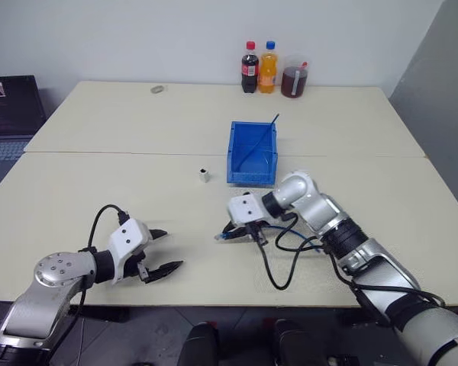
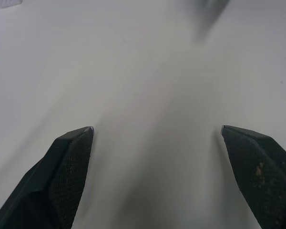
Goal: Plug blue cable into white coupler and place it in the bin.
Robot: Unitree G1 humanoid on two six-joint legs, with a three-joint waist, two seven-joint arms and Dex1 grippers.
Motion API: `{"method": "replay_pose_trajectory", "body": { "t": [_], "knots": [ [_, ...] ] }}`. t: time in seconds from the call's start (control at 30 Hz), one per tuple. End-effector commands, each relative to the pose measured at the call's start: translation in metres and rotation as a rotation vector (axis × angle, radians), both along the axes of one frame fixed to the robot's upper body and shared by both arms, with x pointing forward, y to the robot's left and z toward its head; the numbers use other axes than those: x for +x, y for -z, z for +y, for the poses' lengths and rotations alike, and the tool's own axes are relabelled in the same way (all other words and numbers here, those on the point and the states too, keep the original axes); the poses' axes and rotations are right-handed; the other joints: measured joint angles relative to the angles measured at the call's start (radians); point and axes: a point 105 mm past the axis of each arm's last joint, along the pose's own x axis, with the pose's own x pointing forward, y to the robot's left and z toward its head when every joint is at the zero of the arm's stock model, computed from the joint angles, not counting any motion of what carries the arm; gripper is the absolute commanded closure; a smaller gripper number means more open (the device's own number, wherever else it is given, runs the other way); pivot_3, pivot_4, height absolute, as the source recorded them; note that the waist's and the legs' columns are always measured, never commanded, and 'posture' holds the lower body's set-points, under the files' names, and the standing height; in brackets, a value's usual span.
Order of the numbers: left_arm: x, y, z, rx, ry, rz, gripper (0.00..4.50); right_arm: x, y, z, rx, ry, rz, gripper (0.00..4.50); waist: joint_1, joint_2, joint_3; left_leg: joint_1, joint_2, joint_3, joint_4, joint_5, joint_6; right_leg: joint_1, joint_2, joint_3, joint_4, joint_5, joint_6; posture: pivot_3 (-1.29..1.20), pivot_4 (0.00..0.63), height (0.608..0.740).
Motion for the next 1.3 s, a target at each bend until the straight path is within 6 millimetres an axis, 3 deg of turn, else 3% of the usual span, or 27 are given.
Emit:
{"method": "replay_pose_trajectory", "body": {
  "t": [0.03,0.17,0.23,0.47,0.7,0.83,1.0,1.3],
  "knots": [
    [-0.002,-0.005,-0.001,-0.013,0.0,-0.039,0.0,0.002,-0.009,0.005,0.02,0.018,-0.009,4.34,0.004,0.0,0.0,0.0,0.0,0.0,0.0,0.0,0.0,0.0,0.0,0.0,0.0,0.0,0.0,0.0,0.15,0.74],
    [-0.003,-0.003,-0.003,-0.02,-0.002,-0.038,0.0,0.002,-0.006,0.006,0.018,0.028,-0.001,4.34,0.004,0.0,0.0,0.0,0.001,0.0,0.0,0.0,0.0,0.0,0.001,-0.001,0.0,-0.001,-0.001,0.0,0.15,0.74],
    [-0.002,-0.002,-0.006,-0.028,0.001,-0.039,0.0,0.002,-0.003,0.006,0.015,0.039,0.004,3.63,0.004,0.0,0.0,0.0,0.001,0.0,0.0,0.0,0.0,-0.001,0.001,-0.001,0.001,-0.001,-0.002,0.0,0.15,0.74],
    [0.008,-0.006,-0.012,-0.074,0.006,-0.052,0.0,-0.007,-0.004,0.0,0.027,0.044,0.053,1.97,0.004,0.0,0.0,0.0,0.001,-0.001,0.0,0.0,0.0,-0.001,0.001,-0.001,0.002,-0.001,-0.002,0.0,0.15,0.74],
    [0.015,-0.008,-0.029,-0.155,0.034,-0.042,0.0,-0.027,-0.018,-0.036,0.091,0.144,0.158,0.15,0.007,-0.001,0.0,-0.001,0.0,-0.001,0.0,0.0,0.0,0.0,0.001,-0.002,0.001,-0.001,-0.002,0.0,0.15,0.74],
    [0.015,0.001,-0.05,-0.181,0.082,-0.009,0.0,-0.044,-0.024,-0.066,0.194,0.303,0.248,0.15,0.008,-0.001,0.0,-0.001,0.0,-0.002,0.0,0.0,0.0,0.0,0.001,-0.003,0.0,-0.002,-0.002,0.0,0.15,0.74],
    [0.015,0.013,-0.068,-0.182,0.112,0.027,0.0,-0.067,-0.025,-0.088,0.282,0.481,0.315,0.15,0.002,-0.001,-0.001,-0.001,0.0,-0.003,0.0,0.0,0.0,0.0,0.001,-0.002,0.001,-0.004,0.002,0.0,0.15,0.74],
    [0.021,0.027,-0.086,-0.126,0.138,0.058,0.0,-0.073,-0.026,-0.097,0.328,0.622,0.295,0.15,0.004,-0.001,-0.001,0.0,0.0,-0.002,0.001,0.0,0.0,0.001,0.002,0.0,-0.001,-0.003,0.006,0.0,0.15,0.74]
  ]
}}
